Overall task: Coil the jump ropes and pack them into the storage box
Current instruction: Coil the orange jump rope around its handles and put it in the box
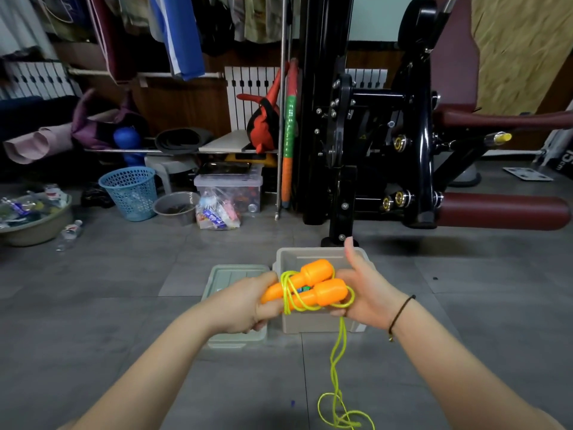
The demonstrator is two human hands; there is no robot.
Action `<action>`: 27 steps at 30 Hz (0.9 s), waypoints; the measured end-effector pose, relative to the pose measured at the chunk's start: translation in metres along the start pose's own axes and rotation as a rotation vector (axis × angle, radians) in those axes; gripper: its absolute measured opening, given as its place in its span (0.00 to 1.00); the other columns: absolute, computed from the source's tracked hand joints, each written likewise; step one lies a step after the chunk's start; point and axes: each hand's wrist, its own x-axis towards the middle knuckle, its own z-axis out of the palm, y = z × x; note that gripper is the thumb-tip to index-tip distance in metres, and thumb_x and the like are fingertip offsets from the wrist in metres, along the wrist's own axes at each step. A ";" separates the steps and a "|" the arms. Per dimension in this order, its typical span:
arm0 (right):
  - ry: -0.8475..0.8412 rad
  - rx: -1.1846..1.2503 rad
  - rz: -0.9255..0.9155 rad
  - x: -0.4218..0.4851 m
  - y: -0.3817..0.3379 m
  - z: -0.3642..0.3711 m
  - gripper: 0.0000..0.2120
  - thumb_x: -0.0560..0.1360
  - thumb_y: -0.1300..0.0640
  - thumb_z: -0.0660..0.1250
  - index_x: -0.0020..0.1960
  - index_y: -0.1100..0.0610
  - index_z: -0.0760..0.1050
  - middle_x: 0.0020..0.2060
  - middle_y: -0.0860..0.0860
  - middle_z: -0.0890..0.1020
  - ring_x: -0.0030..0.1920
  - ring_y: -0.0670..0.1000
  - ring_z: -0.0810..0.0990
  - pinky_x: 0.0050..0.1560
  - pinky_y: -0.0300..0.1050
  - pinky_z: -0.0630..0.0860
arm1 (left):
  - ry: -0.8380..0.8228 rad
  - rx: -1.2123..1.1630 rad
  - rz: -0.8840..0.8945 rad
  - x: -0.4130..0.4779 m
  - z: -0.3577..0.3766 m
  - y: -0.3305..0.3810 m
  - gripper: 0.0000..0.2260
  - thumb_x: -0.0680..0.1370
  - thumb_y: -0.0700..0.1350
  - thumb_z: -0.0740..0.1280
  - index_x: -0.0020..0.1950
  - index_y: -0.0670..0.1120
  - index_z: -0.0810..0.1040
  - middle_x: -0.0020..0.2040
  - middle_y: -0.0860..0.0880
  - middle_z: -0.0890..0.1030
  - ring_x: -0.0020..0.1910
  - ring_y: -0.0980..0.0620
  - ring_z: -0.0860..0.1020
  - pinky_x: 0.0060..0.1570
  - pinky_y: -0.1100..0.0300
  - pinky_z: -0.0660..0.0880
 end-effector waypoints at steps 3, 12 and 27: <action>0.268 -0.087 -0.073 0.005 0.015 0.013 0.26 0.71 0.34 0.59 0.49 0.57 0.74 0.23 0.50 0.72 0.22 0.46 0.65 0.24 0.36 0.53 | 0.038 0.008 -0.049 0.001 0.003 0.003 0.09 0.79 0.54 0.59 0.45 0.50 0.65 0.24 0.50 0.74 0.21 0.56 0.69 0.27 0.61 0.69; 0.641 -0.132 -0.475 0.007 0.019 0.032 0.18 0.77 0.43 0.59 0.46 0.55 0.80 0.31 0.50 0.83 0.34 0.46 0.82 0.31 0.37 0.73 | 0.770 -0.566 -0.033 0.011 0.015 0.019 0.17 0.82 0.45 0.58 0.34 0.43 0.67 0.27 0.48 0.68 0.23 0.55 0.70 0.26 0.63 0.68; 0.105 0.007 -0.289 0.008 0.011 0.027 0.38 0.74 0.31 0.38 0.55 0.54 0.77 0.33 0.55 0.78 0.24 0.49 0.61 0.27 0.40 0.55 | 1.060 -0.887 -0.102 0.028 -0.002 0.007 0.18 0.76 0.48 0.66 0.27 0.49 0.68 0.25 0.51 0.64 0.27 0.52 0.62 0.29 0.59 0.60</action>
